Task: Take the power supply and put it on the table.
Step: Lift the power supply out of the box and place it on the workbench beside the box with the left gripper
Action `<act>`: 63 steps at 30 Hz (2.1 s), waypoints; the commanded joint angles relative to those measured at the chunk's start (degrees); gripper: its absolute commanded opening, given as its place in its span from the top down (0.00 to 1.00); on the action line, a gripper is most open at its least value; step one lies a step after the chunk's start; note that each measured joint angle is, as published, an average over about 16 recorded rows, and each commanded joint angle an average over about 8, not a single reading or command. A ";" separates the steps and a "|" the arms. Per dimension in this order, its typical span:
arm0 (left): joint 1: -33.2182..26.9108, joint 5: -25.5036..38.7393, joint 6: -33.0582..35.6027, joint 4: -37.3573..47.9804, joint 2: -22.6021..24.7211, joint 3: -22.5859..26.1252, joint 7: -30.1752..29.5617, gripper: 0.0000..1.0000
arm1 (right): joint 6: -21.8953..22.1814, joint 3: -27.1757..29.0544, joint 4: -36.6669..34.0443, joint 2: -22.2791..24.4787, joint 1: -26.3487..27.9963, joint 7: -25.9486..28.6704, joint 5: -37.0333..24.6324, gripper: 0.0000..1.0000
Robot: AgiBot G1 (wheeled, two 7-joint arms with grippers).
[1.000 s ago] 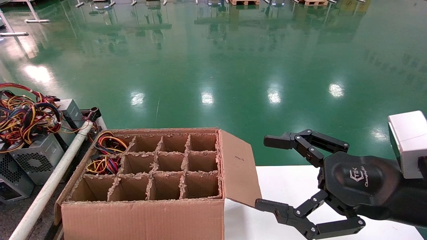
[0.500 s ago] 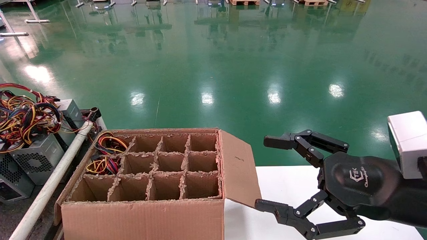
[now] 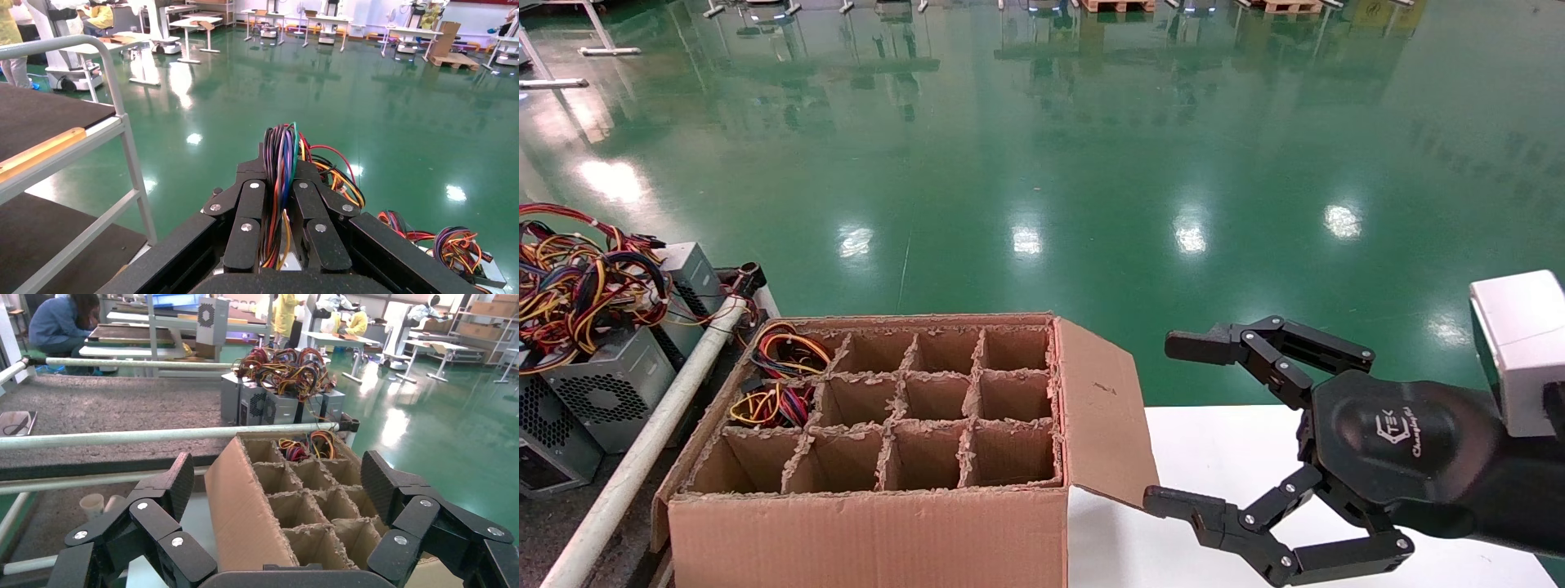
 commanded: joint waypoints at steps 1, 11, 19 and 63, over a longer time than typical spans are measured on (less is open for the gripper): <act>0.06 -0.06 -0.18 -0.05 0.20 -0.03 -0.25 1.00 | 0.00 0.00 0.00 0.00 0.00 0.00 0.00 0.00; 6.10 -4.42 1.86 4.35 -1.38 -2.15 10.32 1.00 | 0.00 0.00 0.00 0.00 0.00 0.00 0.00 0.00; 10.56 -8.16 2.29 11.16 -0.23 -4.78 18.03 1.00 | 0.00 0.00 0.00 0.00 0.00 0.00 0.00 0.00; 14.20 -16.33 -5.75 40.57 9.05 -12.76 45.00 1.00 | 0.00 0.00 0.00 0.00 0.00 0.00 0.00 0.00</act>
